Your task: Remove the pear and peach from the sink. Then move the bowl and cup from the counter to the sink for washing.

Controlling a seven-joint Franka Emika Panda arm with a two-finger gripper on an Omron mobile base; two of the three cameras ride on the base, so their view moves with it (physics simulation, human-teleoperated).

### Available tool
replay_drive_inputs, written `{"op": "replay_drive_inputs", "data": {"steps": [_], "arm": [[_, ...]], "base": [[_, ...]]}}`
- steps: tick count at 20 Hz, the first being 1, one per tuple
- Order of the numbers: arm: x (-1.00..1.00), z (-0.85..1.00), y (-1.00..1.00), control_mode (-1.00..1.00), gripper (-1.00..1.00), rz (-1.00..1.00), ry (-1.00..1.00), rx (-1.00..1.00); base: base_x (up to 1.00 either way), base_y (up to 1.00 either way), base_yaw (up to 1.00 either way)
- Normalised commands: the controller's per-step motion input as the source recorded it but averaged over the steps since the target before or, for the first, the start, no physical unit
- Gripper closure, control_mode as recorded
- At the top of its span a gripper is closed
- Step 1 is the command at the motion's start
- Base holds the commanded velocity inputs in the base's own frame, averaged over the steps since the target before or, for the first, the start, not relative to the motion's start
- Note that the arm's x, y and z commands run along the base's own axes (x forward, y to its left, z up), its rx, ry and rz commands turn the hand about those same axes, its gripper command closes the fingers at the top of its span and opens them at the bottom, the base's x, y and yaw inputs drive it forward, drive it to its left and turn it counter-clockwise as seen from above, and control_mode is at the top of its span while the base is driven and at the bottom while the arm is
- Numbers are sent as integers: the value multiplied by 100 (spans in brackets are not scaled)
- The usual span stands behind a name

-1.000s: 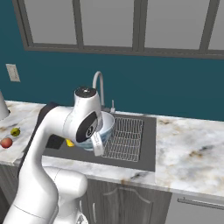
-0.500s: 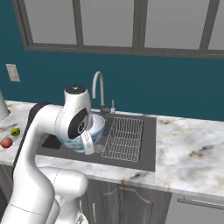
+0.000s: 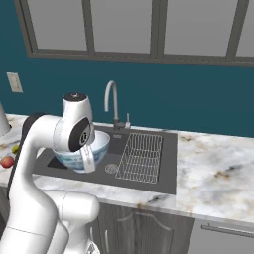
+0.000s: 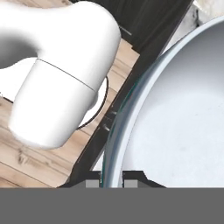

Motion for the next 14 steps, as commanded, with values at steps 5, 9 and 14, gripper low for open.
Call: {"op": "replay_drive_inputs", "data": {"steps": [5, 9, 14], "arm": [[0, 0, 30, -100, 100, 0, 0, 0], [3, 0, 31, -100, 100, 0, 0, 0], [9, 0, 33, -100, 100, 0, 0, 0]], "base": [[0, 0, 0], [0, 0, 0], [0, 0, 0]]}}
